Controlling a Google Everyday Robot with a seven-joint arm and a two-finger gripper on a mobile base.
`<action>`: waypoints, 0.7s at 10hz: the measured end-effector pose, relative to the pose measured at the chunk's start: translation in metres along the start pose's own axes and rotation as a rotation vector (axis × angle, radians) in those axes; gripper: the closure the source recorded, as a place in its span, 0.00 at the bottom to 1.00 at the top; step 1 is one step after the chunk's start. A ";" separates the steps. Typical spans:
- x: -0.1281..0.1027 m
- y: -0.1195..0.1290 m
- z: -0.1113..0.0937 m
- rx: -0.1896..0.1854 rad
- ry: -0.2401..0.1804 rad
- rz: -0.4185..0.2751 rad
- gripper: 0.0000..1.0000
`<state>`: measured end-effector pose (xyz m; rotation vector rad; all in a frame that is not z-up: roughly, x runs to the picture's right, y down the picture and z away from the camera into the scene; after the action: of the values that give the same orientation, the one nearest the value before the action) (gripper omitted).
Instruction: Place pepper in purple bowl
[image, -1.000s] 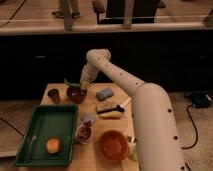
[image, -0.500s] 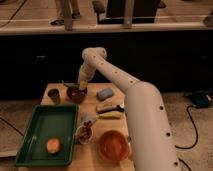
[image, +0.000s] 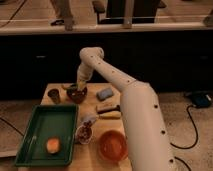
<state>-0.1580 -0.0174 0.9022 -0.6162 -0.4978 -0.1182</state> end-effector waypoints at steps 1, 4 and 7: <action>0.000 0.000 0.000 -0.002 0.002 0.001 0.20; -0.001 0.002 -0.001 0.001 0.003 0.002 0.20; -0.001 0.004 -0.004 -0.005 -0.006 -0.007 0.20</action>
<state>-0.1560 -0.0166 0.8967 -0.6198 -0.5053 -0.1246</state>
